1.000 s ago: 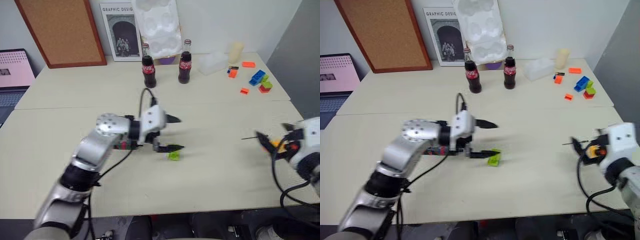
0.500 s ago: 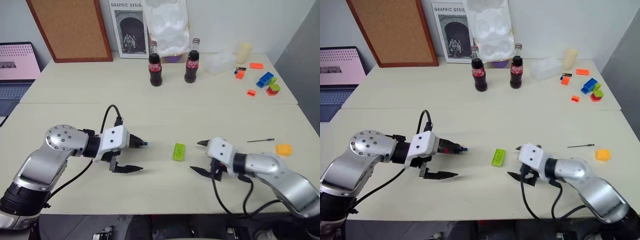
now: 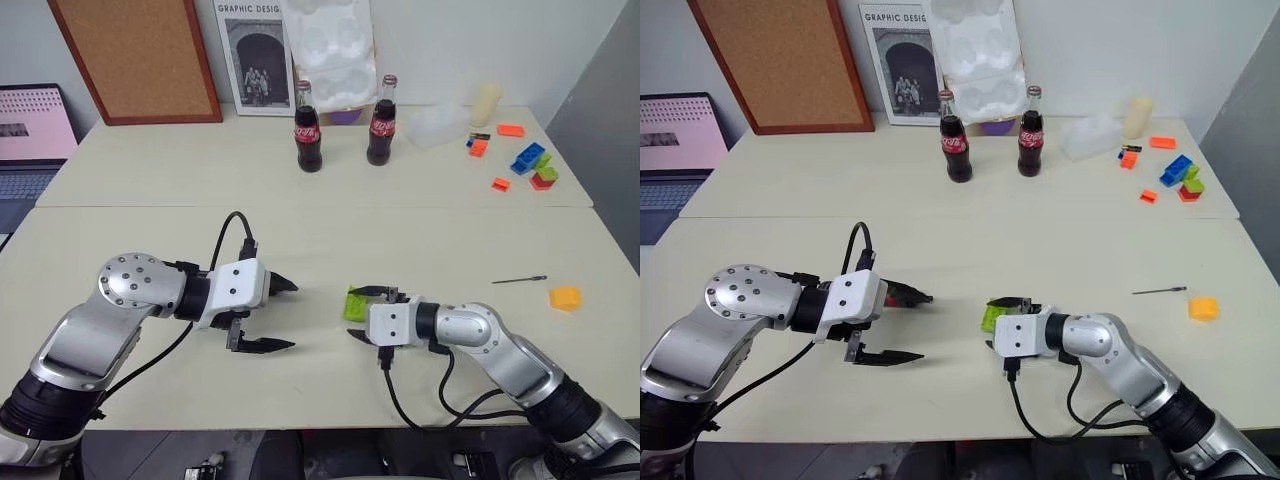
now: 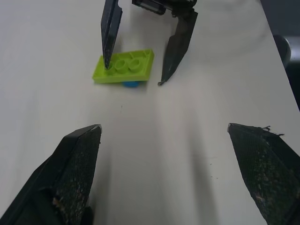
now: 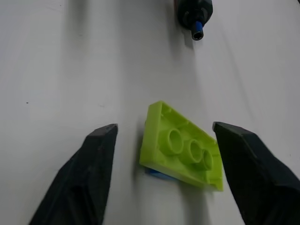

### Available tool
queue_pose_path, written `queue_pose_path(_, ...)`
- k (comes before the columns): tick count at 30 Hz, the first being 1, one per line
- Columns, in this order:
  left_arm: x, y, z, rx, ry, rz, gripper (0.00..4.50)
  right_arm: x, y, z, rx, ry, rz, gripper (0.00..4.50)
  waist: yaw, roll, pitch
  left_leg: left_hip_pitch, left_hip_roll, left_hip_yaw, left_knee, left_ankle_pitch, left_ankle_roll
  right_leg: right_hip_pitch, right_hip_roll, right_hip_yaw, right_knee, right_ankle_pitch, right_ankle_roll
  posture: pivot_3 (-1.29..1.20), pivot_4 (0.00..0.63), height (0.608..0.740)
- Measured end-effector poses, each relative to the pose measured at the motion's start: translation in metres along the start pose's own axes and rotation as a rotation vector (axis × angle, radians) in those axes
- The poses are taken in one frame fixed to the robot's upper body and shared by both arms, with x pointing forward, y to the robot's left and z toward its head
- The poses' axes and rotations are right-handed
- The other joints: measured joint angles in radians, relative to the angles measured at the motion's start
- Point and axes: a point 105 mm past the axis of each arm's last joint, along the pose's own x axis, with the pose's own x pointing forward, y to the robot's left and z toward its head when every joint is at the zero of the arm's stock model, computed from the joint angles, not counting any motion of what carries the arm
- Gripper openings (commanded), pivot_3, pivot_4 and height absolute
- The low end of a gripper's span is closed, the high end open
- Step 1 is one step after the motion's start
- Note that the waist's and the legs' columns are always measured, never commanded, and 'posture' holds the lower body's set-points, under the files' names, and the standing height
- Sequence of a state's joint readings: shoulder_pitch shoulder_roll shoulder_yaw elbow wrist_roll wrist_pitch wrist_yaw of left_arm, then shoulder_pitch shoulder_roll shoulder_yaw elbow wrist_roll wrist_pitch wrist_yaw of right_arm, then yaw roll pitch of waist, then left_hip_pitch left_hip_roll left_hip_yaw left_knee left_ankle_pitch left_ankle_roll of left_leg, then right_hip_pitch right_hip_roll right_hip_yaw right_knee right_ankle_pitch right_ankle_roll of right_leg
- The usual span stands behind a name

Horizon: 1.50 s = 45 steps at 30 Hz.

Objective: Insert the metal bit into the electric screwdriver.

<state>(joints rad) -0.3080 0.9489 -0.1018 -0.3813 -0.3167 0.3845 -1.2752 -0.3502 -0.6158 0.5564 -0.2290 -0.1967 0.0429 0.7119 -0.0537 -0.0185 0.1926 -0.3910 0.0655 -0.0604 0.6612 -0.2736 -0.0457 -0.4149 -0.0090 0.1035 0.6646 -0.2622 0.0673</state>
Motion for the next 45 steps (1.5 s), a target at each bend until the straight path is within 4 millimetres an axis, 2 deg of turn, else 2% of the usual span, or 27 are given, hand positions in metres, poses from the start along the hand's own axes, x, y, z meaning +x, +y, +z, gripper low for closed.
queue_pose_path(6,0.006,0.000,0.004,0.005,-0.030,-0.008,4.50,-0.005,-0.008,-0.005,-0.060,0.023,-0.057,1.05,0.002,0.000,0.000,0.000,0.000,0.000,0.000,0.000,0.000,0.000,0.000,0.000,0.000,0.001,-0.001,0.00,0.150,0.740)
queue_pose_path(8,0.006,0.002,0.006,0.013,-0.035,-0.008,4.50,-0.008,-0.012,-0.003,-0.077,0.021,-0.084,0.63,0.002,0.000,0.000,0.000,0.000,0.000,0.000,0.000,0.000,0.000,0.000,0.000,0.000,0.001,-0.001,0.00,0.150,0.740)
queue_pose_path(9,0.007,0.002,0.007,0.015,-0.039,-0.008,4.50,-0.010,-0.013,-0.005,-0.076,0.030,-0.093,0.56,0.003,0.000,0.000,0.000,0.000,0.000,0.000,0.000,0.000,0.000,0.000,0.000,0.000,0.001,-0.001,0.00,0.150,0.740)
queue_pose_path(12,0.012,0.004,0.012,0.022,-0.072,-0.012,4.50,-0.021,-0.015,-0.013,-0.071,0.067,-0.141,0.56,0.010,0.000,0.000,0.000,0.000,0.000,0.000,0.000,0.000,0.001,0.000,0.000,0.000,0.001,-0.001,0.00,0.150,0.740)
queue_pose_path(17,0.022,0.007,0.025,0.037,-0.146,-0.033,4.50,-0.046,-0.021,-0.014,-0.047,0.102,-0.246,0.56,0.020,0.000,0.000,0.000,0.000,-0.001,0.000,0.000,0.000,0.001,0.000,0.000,0.000,0.001,-0.001,0.00,0.150,0.740)
queue_pose_path(21,0.048,0.012,0.056,0.077,-0.298,-0.063,4.50,-0.109,-0.023,-0.047,0.043,0.328,-0.425,0.56,0.047,-0.001,-0.001,-0.002,-0.002,-0.002,0.003,0.000,0.000,0.003,-0.002,-0.002,-0.002,0.001,-0.001,0.00,0.150,0.740)
queue_pose_path(23,0.058,0.012,0.063,0.074,-0.337,-0.080,4.50,-0.135,-0.021,-0.062,0.076,0.431,-0.487,0.56,0.045,-0.001,-0.002,0.000,-0.002,-0.001,0.003,0.000,0.000,0.004,-0.002,-0.001,-0.001,0.001,-0.001,0.00,0.150,0.740)
queue_pose_path(28,0.088,0.011,0.095,0.148,-0.444,-0.151,4.50,-0.201,0.001,-0.090,0.143,0.689,-0.606,0.56,0.041,0.000,-0.002,0.007,-0.001,-0.002,0.002,0.000,0.000,0.010,0.000,-0.001,-0.001,0.000,0.000,0.00,0.150,0.740)
queue_pose_path(29,0.095,0.011,0.103,0.166,-0.464,-0.168,4.50,-0.217,0.003,-0.094,0.146,0.744,-0.643,0.56,0.041,0.000,-0.002,0.007,-0.002,-0.001,0.002,0.000,0.000,0.010,-0.001,0.000,-0.001,0.000,0.000,0.00,0.150,0.740)
queue_pose_path(32,0.109,0.010,0.115,0.211,-0.487,-0.201,4.50,-0.248,0.003,-0.104,0.139,0.855,-0.721,0.56,0.025,0.000,-0.003,0.008,-0.002,0.002,0.003,0.000,0.000,0.010,-0.001,0.003,-0.002,-0.001,0.000,0.00,0.150,0.740)
queue_pose_path(35,0.117,0.008,0.117,0.232,-0.490,-0.225,4.50,-0.260,0.006,-0.111,0.151,0.904,-0.745,0.56,0.008,0.001,-0.003,0.011,-0.002,0.003,0.001,0.000,0.000,0.010,0.000,0.006,0.000,-0.001,0.001,0.00,0.150,0.740)
queue_pose_path(42,0.128,0.006,0.117,0.252,-0.486,-0.240,4.50,-0.266,0.013,-0.127,0.252,0.933,-0.758,0.56,0.005,0.003,-0.004,0.011,-0.003,0.006,0.002,0.000,0.000,0.010,0.000,0.010,-0.001,-0.001,0.001,0.00,0.150,0.740)
queue_pose_path(44,0.129,0.007,0.118,0.258,-0.485,-0.238,4.50,-0.266,0.013,-0.129,0.274,0.931,-0.750,1.27,0.006,0.003,-0.004,0.011,-0.003,0.007,0.002,0.000,0.000,0.010,0.000,0.010,-0.001,-0.001,0.001,0.00,0.150,0.740)
queue_pose_path(45,0.129,0.007,0.119,0.260,-0.485,-0.237,4.50,-0.265,0.013,-0.129,0.281,0.926,-0.750,1.46,0.006,0.003,-0.004,0.011,-0.003,0.007,0.002,0.000,0.000,0.010,0.000,0.010,-0.001,-0.001,0.002,0.00,0.150,0.740)
